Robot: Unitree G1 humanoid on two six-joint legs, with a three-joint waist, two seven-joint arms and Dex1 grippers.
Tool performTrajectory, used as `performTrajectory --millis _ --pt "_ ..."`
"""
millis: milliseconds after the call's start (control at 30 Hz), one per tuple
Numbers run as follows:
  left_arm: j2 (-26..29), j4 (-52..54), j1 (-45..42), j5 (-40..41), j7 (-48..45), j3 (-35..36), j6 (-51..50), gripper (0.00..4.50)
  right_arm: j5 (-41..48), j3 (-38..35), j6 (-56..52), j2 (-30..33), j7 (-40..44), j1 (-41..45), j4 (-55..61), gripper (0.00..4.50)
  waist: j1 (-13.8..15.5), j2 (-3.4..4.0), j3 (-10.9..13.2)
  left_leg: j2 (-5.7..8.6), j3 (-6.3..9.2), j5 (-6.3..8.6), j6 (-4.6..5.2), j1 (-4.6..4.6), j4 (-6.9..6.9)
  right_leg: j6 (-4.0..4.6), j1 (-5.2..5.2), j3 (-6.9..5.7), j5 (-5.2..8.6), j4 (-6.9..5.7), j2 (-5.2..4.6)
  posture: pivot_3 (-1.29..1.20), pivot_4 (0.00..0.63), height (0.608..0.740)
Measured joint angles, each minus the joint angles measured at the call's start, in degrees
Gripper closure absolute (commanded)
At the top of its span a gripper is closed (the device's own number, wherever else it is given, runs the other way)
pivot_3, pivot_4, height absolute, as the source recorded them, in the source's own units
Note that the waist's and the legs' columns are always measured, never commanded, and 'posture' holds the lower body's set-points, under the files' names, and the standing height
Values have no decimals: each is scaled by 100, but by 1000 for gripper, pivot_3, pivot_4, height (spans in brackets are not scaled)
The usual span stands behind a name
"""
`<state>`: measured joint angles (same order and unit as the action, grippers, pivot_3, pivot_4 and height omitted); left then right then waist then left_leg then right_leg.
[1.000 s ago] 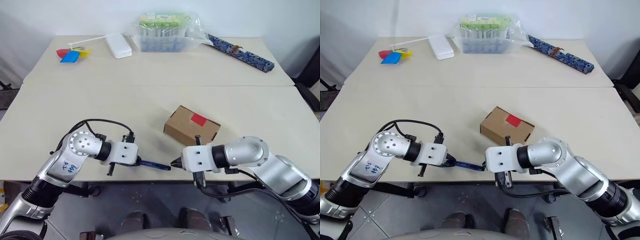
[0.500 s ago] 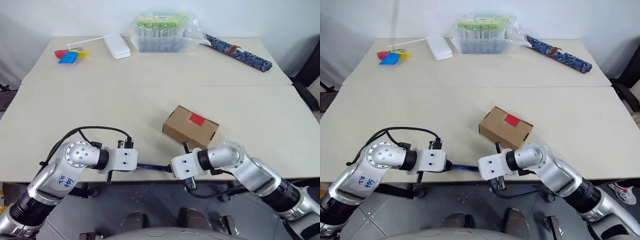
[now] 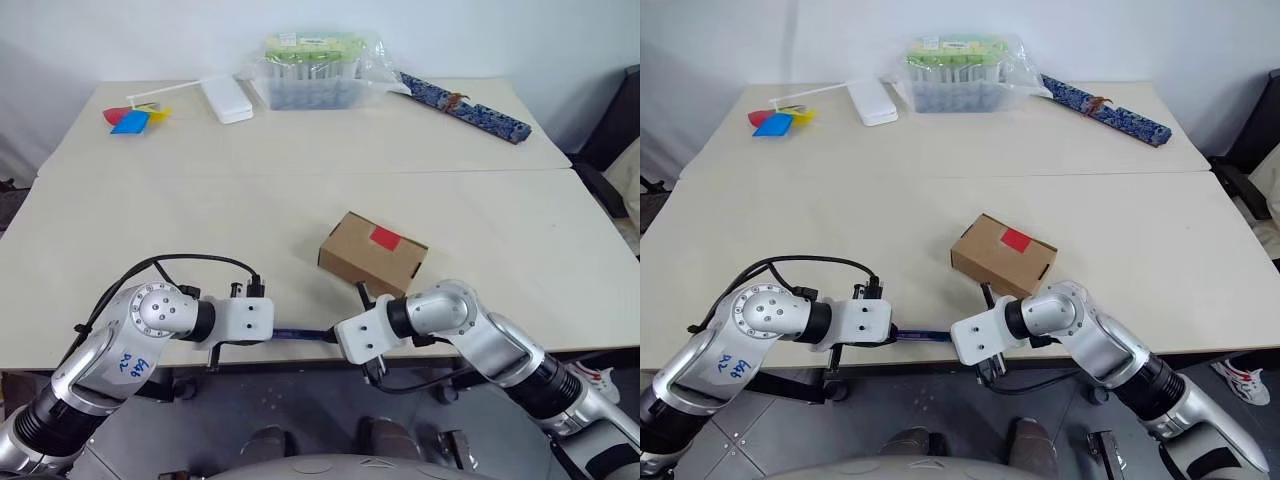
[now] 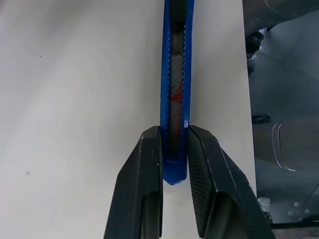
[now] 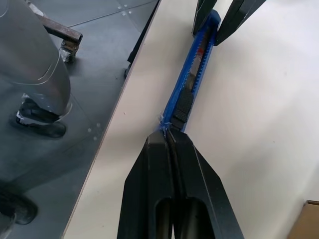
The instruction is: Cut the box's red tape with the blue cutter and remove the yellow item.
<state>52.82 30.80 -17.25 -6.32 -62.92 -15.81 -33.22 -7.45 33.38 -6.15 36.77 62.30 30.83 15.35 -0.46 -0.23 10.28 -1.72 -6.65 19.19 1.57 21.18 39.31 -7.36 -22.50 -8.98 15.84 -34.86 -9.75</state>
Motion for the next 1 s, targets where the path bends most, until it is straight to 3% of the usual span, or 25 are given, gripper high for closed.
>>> performTrajectory --millis 467,1000 --pt "-52 1 -29 4 5 -57 -8 4122 191 -226 -412 -407 203 100 43 4450 25 1 0 -20 -8 -2 -19 8 -1 28 -23 8 10 -17 19 0 150 740" --pt "-137 -138 -141 39 -1 -122 86 4122 193 -343 -363 -328 292 80 13 4450 56 1 0 -15 -9 9 -11 11 0 25 -22 7 8 -8 15 0 150 740"
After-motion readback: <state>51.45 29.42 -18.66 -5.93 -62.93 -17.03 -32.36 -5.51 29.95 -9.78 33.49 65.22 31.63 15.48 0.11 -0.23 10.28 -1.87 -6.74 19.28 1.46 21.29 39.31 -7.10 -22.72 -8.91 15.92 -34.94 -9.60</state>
